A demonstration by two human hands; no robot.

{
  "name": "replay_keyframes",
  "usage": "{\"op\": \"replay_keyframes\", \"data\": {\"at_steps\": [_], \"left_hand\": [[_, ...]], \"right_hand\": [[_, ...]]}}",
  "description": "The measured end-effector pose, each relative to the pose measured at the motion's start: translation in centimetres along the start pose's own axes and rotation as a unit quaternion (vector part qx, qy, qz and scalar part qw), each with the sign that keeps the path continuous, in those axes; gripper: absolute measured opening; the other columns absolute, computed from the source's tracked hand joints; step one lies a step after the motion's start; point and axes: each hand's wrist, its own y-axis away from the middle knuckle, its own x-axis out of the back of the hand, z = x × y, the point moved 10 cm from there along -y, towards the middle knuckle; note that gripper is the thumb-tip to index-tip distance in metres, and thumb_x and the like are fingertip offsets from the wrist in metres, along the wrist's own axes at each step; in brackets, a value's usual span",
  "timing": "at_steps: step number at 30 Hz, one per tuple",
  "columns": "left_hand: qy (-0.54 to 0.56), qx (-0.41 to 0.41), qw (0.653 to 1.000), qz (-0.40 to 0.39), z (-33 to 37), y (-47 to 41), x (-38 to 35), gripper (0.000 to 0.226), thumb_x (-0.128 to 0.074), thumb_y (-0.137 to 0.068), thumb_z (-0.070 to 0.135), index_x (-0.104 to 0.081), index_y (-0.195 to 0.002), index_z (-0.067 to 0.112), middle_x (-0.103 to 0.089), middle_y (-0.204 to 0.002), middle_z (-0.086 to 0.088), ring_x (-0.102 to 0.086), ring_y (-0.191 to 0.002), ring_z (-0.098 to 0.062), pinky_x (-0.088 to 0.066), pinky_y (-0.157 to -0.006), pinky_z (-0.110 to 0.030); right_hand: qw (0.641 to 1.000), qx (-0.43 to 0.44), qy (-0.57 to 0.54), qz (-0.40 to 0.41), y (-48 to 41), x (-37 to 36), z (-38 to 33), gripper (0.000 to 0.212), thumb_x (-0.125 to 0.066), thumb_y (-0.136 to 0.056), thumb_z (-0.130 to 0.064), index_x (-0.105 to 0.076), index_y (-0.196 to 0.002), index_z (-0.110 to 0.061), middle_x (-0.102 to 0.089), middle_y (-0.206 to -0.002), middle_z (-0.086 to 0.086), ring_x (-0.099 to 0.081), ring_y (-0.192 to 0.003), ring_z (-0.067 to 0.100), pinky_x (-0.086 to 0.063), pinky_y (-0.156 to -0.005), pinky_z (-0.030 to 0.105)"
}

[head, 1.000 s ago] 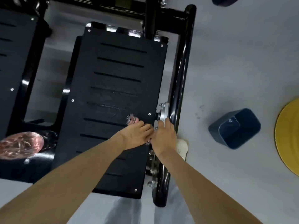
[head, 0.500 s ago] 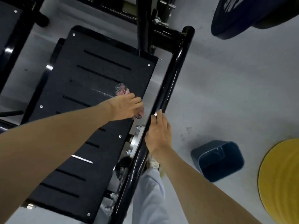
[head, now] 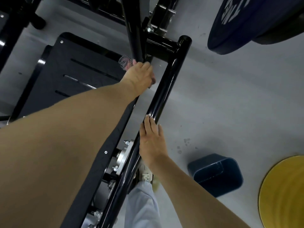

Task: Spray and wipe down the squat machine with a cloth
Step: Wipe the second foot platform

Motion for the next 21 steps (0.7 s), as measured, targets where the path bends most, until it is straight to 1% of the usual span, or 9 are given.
{"op": "replay_keyframes", "data": {"at_steps": [2,4,7,8,11,13,17,19,21], "left_hand": [[0.044,0.056,0.997,-0.008,-1.4,-0.3,0.6,0.052,-0.056,-0.088,0.016,-0.043,-0.136,0.005,-0.043,-0.123,-0.011,-0.042,-0.113,-0.026,-0.041,-0.093,-0.034],[0.070,0.077,0.994,-0.010,-1.4,0.1,0.4,0.062,-0.062,-0.084,0.016,-0.037,-0.139,0.003,-0.040,-0.128,-0.012,-0.041,-0.115,-0.027,-0.042,-0.095,-0.036],[0.081,0.062,0.994,-0.036,0.5,1.8,-1.3,0.084,-0.066,-0.081,0.021,-0.018,-0.148,0.004,-0.026,-0.142,-0.013,-0.035,-0.124,-0.028,-0.039,-0.099,-0.036],[0.083,0.057,0.994,-0.040,1.2,2.8,-1.7,0.084,-0.065,-0.082,0.022,-0.016,-0.148,0.004,-0.023,-0.144,-0.013,-0.034,-0.125,-0.028,-0.039,-0.098,-0.035],[0.084,0.002,0.995,-0.046,4.6,6.4,-2.1,0.068,-0.058,-0.087,0.019,-0.026,-0.146,0.007,-0.019,-0.143,-0.012,-0.034,-0.122,-0.026,-0.040,-0.095,-0.033],[0.099,-0.029,0.994,-0.045,6.6,9.2,-2.8,0.061,-0.051,-0.091,0.015,-0.027,-0.145,0.008,-0.020,-0.142,-0.011,-0.034,-0.122,-0.026,-0.039,-0.095,-0.033],[0.166,-0.059,0.982,-0.060,9.6,15.3,-4.8,0.064,-0.039,-0.095,0.010,-0.007,-0.151,0.003,-0.015,-0.145,-0.012,-0.031,-0.127,-0.027,-0.035,-0.101,-0.037],[0.202,-0.073,0.974,-0.068,11.2,18.3,-5.6,0.066,-0.040,-0.097,0.011,-0.004,-0.151,0.005,-0.013,-0.148,-0.012,-0.029,-0.129,-0.027,-0.034,-0.104,-0.038],[0.231,-0.078,0.967,-0.074,12.8,21.3,-6.5,0.073,-0.042,-0.096,0.013,0.005,-0.151,0.006,-0.011,-0.149,-0.011,-0.029,-0.129,-0.027,-0.034,-0.104,-0.038]], "right_hand": [[1.000,-0.004,-0.001,-0.006,-0.1,-0.3,-0.1,0.083,-0.055,-0.091,-0.024,-0.001,-0.150,-0.003,0.015,-0.156,0.018,0.011,-0.146,0.032,-0.002,-0.119,0.049],[1.000,-0.008,-0.006,-0.007,-0.1,-0.3,-0.1,0.083,-0.055,-0.091,-0.023,-0.001,-0.150,-0.004,0.016,-0.156,0.017,0.011,-0.146,0.032,-0.001,-0.119,0.049],[1.000,-0.014,-0.015,-0.003,0.0,-0.1,0.0,0.079,-0.052,-0.093,-0.019,-0.001,-0.151,-0.004,0.017,-0.156,0.016,0.012,-0.146,0.030,0.001,-0.118,0.047],[1.000,-0.016,-0.020,-0.002,0.1,-0.1,0.0,0.078,-0.051,-0.093,-0.018,-0.002,-0.151,-0.004,0.017,-0.156,0.015,0.013,-0.146,0.029,0.001,-0.118,0.047],[0.999,-0.026,-0.029,-0.003,0.6,0.0,0.0,0.078,-0.051,-0.093,-0.014,0.000,-0.152,-0.005,0.019,-0.157,0.014,0.015,-0.146,0.028,0.002,-0.119,0.045],[0.998,-0.040,-0.046,0.003,1.4,-0.1,-0.3,0.078,-0.049,-0.092,-0.010,0.001,-0.152,-0.006,0.019,-0.157,0.014,0.016,-0.146,0.027,0.001,-0.120,0.045],[0.997,-0.061,-0.044,-0.022,3.5,-1.5,-1.6,0.075,-0.045,-0.095,-0.012,0.004,-0.151,-0.007,0.020,-0.157,0.015,0.015,-0.146,0.029,0.000,-0.120,0.045],[0.997,-0.064,-0.022,-0.038,4.6,-2.5,-2.6,0.075,-0.045,-0.096,-0.016,0.005,-0.151,-0.006,0.019,-0.156,0.016,0.014,-0.146,0.030,-0.001,-0.120,0.045],[0.996,-0.073,-0.026,-0.043,5.5,-3.3,-4.2,0.077,-0.047,-0.095,-0.016,0.004,-0.152,-0.007,0.018,-0.157,0.017,0.012,-0.146,0.030,-0.002,-0.120,0.045]]}}
